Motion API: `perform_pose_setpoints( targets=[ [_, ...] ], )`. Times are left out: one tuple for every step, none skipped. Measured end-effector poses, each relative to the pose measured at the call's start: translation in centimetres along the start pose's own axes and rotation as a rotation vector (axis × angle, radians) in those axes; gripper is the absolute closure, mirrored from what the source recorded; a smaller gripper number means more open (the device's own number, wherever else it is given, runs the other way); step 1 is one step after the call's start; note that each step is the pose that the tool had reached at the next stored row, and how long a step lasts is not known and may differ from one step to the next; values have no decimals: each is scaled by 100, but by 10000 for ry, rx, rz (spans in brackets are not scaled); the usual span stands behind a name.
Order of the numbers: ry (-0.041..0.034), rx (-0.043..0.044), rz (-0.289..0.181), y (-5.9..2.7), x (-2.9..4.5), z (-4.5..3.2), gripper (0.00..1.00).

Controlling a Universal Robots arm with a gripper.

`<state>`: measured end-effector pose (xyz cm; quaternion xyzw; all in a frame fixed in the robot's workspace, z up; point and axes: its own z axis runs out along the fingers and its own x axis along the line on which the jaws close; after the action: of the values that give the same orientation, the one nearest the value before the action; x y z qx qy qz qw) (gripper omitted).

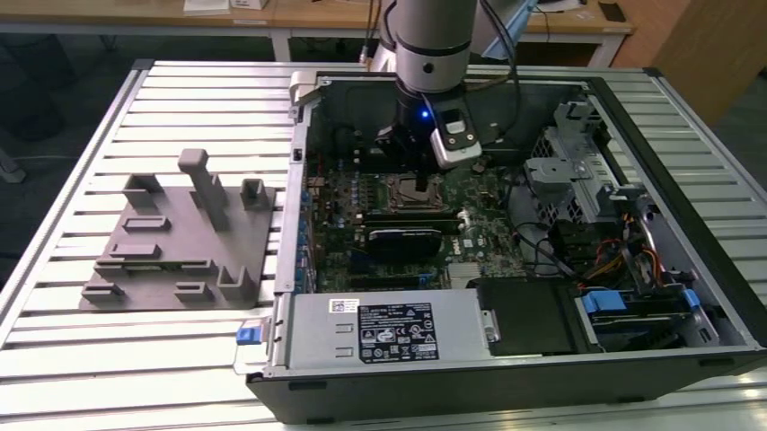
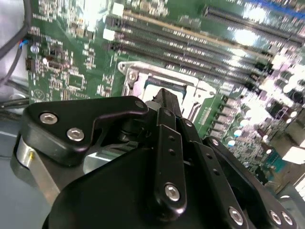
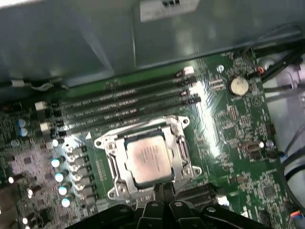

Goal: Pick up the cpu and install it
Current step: 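Install the second cpu locking lever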

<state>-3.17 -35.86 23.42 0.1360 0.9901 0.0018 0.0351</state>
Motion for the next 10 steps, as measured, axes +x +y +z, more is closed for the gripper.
perform_pose_setpoints(
  targets=[
    [0, -1, 0, -21, -6, 1, 89],
    [0, -2, 0, -43, -12, 1, 89],
    [0, -2, 0, -63, -17, 2, 89],
    [0, -1, 0, -82, -23, 2, 89],
    [0, 0, 0, -101, -28, 3, 89],
    [0, -1, -1, -119, -33, 3, 89],
    [0, -1, -4, -137, -38, 4, 89],
    [0, -2, -13, -154, -42, 6, 89],
    [0, -4, -30, -170, -45, 7, 89],
    [0, -4, -58, -184, -46, 8, 89]
  ],
)
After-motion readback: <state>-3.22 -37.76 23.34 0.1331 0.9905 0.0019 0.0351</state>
